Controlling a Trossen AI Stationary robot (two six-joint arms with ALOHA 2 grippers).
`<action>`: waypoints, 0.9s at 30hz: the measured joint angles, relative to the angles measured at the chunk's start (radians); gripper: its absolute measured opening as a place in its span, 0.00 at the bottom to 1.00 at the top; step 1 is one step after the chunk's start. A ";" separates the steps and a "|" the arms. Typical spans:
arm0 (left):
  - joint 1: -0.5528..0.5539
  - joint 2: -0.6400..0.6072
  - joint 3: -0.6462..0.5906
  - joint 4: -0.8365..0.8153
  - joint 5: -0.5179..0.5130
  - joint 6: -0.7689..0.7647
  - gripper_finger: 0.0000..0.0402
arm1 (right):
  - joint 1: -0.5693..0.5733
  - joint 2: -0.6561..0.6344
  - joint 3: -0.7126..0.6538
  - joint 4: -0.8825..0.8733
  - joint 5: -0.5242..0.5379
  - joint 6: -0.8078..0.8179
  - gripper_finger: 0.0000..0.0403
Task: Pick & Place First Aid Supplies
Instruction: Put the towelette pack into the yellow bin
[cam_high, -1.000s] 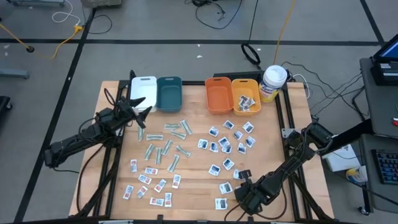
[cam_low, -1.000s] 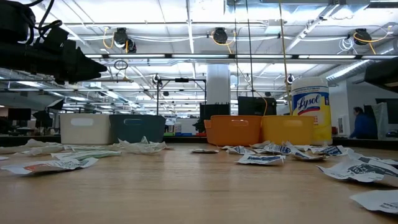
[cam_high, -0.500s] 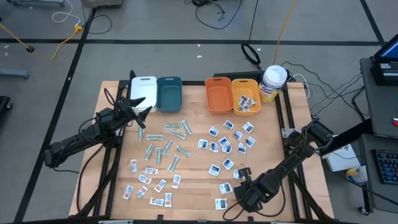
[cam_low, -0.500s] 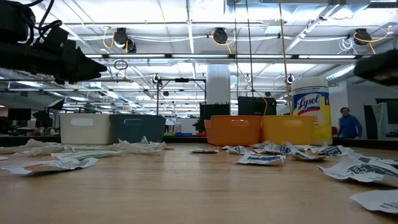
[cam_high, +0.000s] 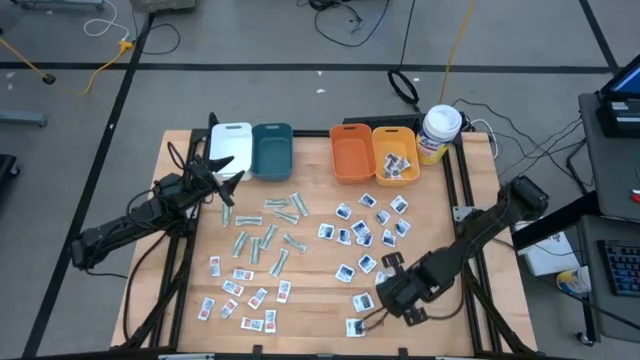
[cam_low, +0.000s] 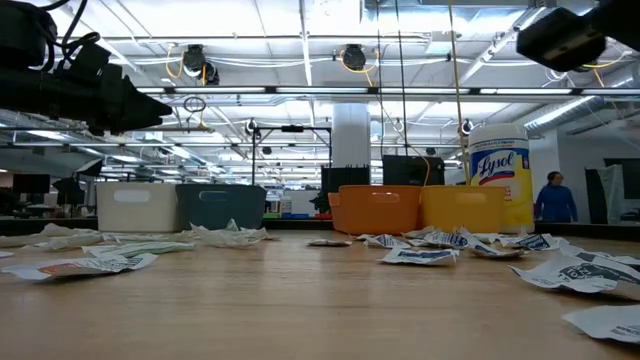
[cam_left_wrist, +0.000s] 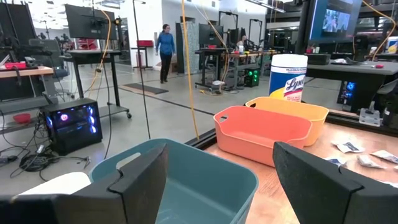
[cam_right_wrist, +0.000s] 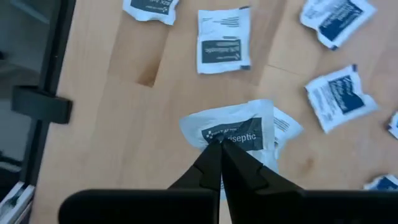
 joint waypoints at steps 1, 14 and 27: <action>0.000 0.000 0.000 0.000 0.000 0.000 0.74 | -0.016 -0.013 0.000 -0.014 -0.008 -0.010 0.00; 0.000 0.000 0.000 0.000 0.000 0.000 0.74 | -0.226 -0.081 0.000 -0.135 -0.078 -0.111 0.00; 0.000 0.000 0.000 0.000 0.000 0.000 0.74 | -0.584 -0.082 0.000 -0.140 0.088 -0.210 0.00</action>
